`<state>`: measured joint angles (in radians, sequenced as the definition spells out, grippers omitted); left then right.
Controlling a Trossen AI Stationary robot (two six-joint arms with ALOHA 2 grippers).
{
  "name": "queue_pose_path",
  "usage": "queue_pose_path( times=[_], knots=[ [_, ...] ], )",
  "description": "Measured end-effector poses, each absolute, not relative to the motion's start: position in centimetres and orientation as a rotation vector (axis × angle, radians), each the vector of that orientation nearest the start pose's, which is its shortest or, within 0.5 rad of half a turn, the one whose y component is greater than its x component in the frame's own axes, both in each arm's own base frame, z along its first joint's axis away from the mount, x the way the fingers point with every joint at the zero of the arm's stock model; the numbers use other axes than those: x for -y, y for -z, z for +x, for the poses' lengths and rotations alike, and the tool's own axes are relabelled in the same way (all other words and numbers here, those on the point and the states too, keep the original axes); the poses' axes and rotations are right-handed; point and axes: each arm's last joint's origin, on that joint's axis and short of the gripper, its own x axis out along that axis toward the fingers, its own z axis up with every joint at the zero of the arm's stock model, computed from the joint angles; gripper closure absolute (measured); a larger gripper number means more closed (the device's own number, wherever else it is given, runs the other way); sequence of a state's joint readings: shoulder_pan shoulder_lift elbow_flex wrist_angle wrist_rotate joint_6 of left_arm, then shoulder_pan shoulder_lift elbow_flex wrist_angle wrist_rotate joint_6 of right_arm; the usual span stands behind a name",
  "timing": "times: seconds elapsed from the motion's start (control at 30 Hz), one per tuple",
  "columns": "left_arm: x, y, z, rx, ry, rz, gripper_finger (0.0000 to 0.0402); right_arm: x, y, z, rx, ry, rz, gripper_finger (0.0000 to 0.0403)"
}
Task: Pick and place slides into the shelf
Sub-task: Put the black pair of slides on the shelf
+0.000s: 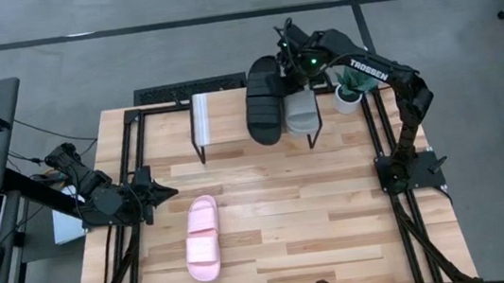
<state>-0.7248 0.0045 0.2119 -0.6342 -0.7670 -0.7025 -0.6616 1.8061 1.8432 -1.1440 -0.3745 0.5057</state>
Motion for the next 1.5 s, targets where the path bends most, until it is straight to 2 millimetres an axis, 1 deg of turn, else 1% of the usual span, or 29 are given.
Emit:
queue_pose_path(
  times=[0.47, 0.63, 0.97, 1.5],
  knots=[
    [2.7, -17.7, 6.1, -0.277, -0.154, -0.407, 0.0401, 23.1, -34.7, 28.3, -0.893, 0.466, 0.916, 0.0301],
    [2.7, -17.7, 6.1, -0.275, -0.153, -0.409, 0.0401, 23.6, -34.7, 27.9, -0.881, 0.408, 0.923, 0.0301],
    [2.7, -17.8, 6.1, -0.261, -0.179, -0.421, 0.0401, 23.2, -34.5, 27.4, -0.936, 0.324, 0.908, 0.0301],
    [2.6, -17.8, 6.1, -0.255, -0.189, -0.417, 0.0401, 23.0, -34.3, 27.1, -0.979, 0.327, 0.93, 0.0301]
  ],
)
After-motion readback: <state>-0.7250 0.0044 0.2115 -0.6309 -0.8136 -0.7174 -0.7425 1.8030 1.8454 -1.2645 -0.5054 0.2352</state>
